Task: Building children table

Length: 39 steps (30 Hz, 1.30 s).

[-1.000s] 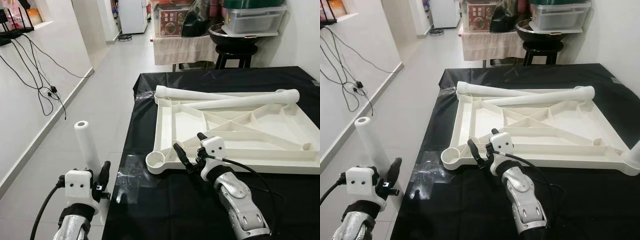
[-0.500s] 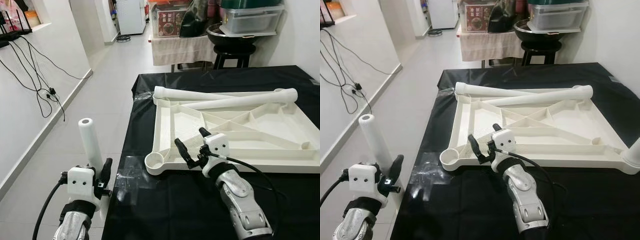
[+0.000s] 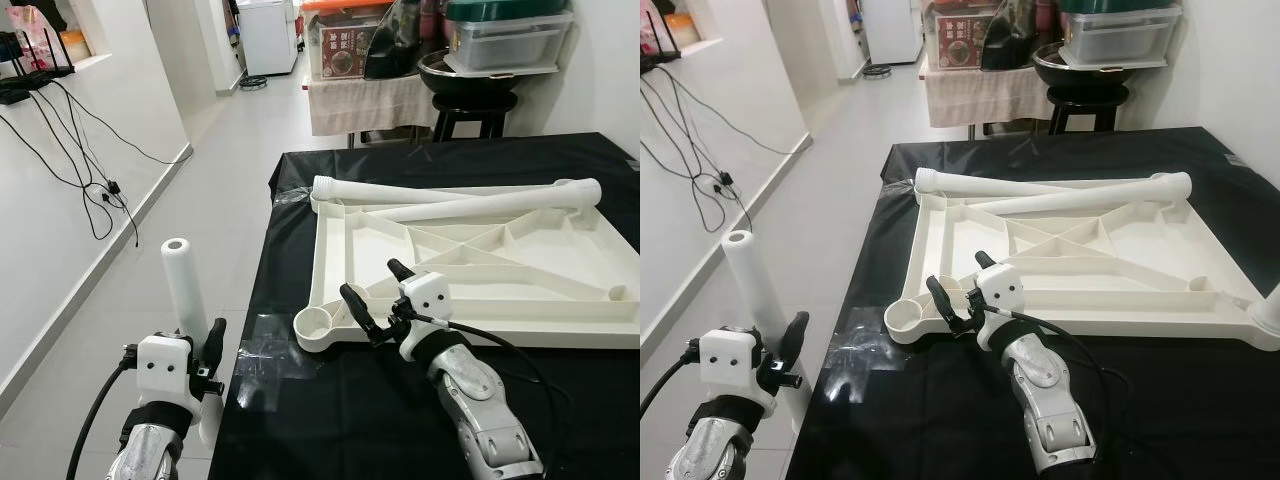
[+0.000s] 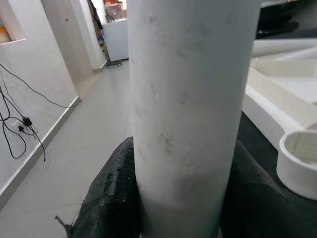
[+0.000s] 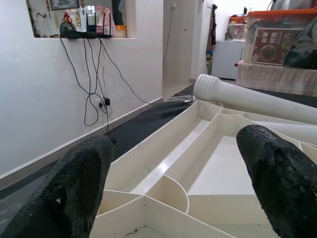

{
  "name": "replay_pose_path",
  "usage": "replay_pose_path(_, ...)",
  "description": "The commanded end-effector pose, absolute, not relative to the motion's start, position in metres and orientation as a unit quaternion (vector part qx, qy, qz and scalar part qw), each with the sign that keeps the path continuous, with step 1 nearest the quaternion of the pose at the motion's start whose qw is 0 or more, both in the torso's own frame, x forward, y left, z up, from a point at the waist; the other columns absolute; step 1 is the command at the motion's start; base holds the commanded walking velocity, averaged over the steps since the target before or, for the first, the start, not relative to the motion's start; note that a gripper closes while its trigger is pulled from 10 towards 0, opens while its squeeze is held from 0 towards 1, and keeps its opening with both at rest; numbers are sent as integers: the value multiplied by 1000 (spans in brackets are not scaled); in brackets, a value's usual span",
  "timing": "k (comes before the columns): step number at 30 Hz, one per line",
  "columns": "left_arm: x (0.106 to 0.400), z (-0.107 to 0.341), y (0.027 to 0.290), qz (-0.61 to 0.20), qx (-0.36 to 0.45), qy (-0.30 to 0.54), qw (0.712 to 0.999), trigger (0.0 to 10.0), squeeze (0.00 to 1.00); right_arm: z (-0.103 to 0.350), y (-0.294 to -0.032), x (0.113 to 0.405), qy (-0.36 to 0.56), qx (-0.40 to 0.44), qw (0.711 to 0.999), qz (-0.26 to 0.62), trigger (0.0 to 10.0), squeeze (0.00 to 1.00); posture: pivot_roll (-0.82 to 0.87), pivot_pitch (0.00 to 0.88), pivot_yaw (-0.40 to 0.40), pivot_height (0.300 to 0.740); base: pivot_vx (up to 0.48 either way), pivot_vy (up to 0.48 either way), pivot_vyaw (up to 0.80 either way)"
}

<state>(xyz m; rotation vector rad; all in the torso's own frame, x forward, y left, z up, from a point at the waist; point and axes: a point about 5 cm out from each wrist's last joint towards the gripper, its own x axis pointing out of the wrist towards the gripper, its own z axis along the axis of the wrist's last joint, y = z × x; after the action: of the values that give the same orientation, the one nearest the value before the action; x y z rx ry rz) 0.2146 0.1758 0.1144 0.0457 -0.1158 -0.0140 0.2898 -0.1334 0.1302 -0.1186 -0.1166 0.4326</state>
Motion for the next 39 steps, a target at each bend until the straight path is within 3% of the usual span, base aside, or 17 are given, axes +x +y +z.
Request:
replay_pose_path(1, 215, 109, 172, -17, 38, -52, 998, 10000, 0, 134, -132, 288, -67, -57, 973, 215, 10000, 0, -96, 0, 70, 740, 0, 0, 0)
replay_pose_path(12, 206, 102, 176, -13, 46, -32, 998, 10000, 0, 128, -142, 280, -48, -51, 977, 200, 10000, 0, -94, 0, 59, 740, 0, 0, 0)
replay_pose_path(15, 205, 101, 177, -19, 45, -25, 999, 10000, 0, 117, -145, 274, -23, -46, 980, 195, 10000, 0, -103, 25, 88, 740, 0, 0, 0)
replay_pose_path(24, 210, 109, 177, -36, 27, -32, 998, 10000, 0, 114, -139, 271, -22, -52, 976, 209, 10000, 0, -137, 86, 117, 740, 0, 0, 0)
replay_pose_path(39, 212, 113, 175, -52, -5, -38, 998, 10000, 0, 121, -138, 271, -35, -53, 972, 225, 10000, 0, -141, 117, 109, 740, 0, 0, 0)
